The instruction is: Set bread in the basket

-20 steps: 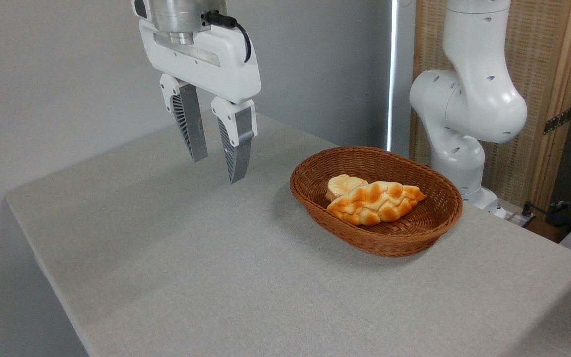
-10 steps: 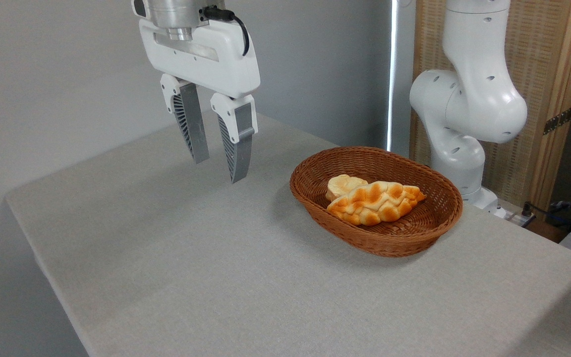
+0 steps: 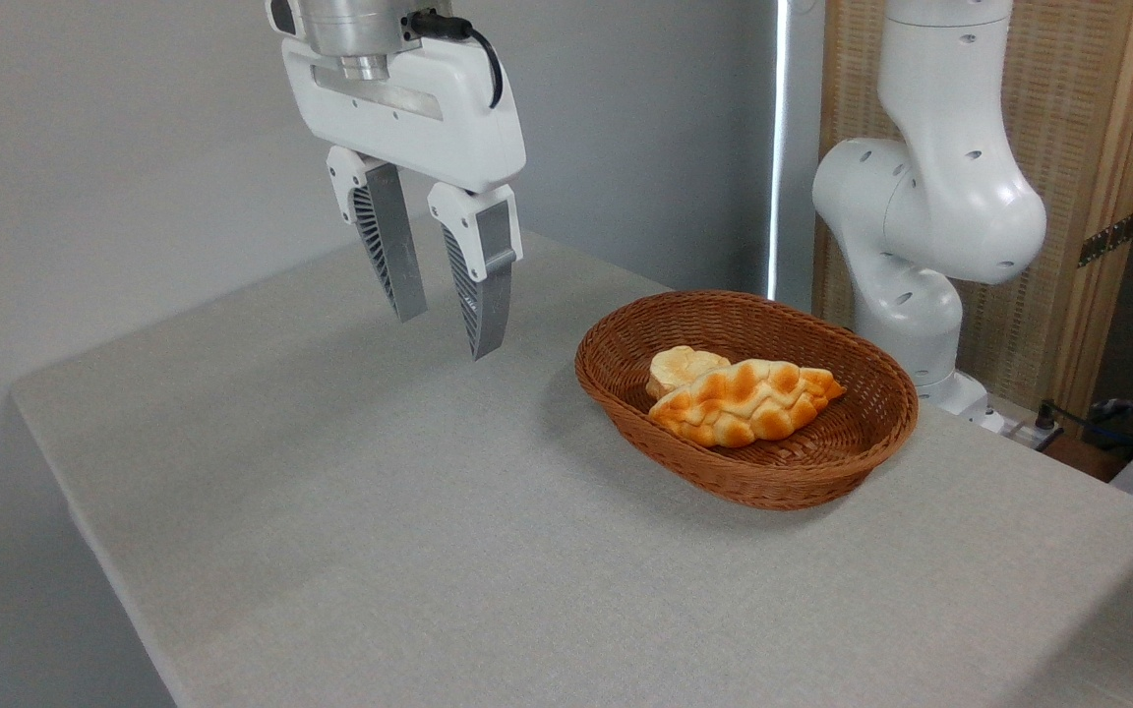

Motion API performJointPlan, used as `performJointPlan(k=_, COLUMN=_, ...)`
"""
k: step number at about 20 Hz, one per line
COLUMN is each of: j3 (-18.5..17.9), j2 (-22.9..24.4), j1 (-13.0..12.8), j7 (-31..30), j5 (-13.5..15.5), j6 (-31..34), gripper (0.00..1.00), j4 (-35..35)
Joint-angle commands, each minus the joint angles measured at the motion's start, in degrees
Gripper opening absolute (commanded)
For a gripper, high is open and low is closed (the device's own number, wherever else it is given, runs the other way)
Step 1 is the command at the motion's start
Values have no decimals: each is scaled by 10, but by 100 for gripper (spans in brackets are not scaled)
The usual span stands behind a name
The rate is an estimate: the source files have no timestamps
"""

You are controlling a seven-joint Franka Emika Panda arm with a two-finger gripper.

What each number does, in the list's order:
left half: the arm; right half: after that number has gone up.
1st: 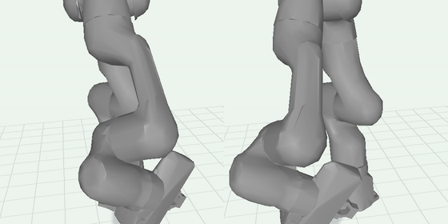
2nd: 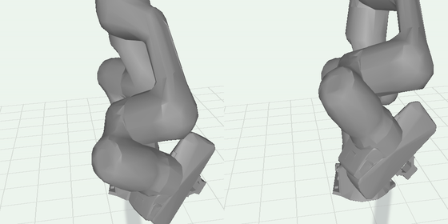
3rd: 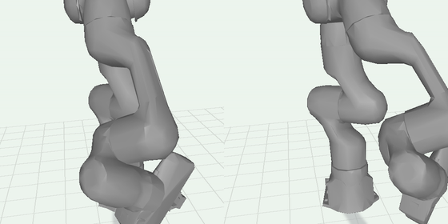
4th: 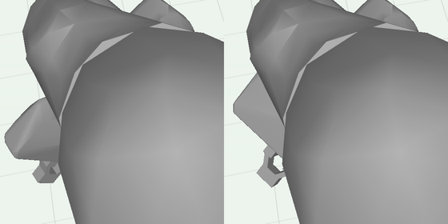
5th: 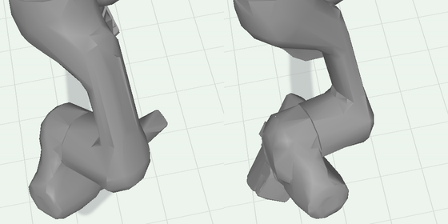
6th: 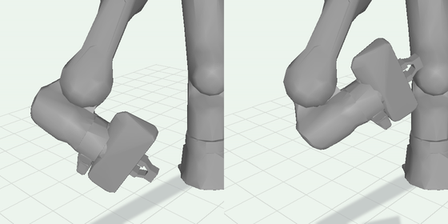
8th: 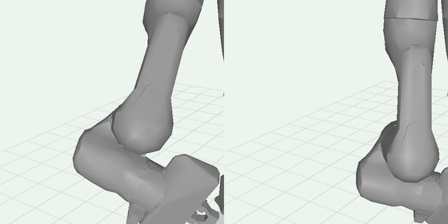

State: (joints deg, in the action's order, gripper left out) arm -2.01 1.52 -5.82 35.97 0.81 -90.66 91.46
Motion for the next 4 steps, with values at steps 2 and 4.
performJointPlan(k=2, j3=3, j2=-2, j1=3, j7=-7, j5=-5, j6=22, gripper=100, j4=-13)
performJointPlan(k=4, j3=2, j2=-2, j1=3, j7=-6, j5=-4, j6=22, gripper=100, j4=-14)
